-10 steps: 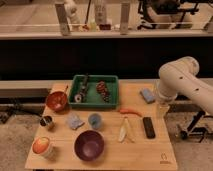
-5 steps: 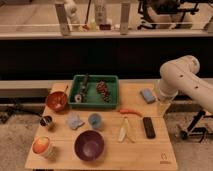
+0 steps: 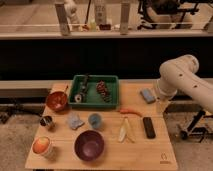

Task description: Wipe tray with sponge

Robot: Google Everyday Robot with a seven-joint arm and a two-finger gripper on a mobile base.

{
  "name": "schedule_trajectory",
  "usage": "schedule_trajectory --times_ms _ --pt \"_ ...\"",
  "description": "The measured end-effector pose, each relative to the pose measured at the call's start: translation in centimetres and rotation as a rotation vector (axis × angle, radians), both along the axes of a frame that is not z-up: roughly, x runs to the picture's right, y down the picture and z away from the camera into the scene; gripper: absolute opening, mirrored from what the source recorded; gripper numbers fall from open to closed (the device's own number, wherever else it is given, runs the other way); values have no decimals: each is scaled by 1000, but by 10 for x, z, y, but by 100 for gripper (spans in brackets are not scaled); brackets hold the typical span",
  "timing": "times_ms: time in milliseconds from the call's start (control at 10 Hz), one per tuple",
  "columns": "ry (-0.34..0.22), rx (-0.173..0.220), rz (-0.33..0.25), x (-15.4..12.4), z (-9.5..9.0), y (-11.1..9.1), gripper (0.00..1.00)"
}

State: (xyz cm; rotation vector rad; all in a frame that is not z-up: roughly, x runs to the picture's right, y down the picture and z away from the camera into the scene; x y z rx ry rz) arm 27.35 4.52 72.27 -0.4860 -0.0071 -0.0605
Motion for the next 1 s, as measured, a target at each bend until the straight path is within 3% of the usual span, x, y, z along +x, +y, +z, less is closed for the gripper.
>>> schedule_trajectory --times_ms 1000 --pt "-51 33 -33 4 20 -26 80"
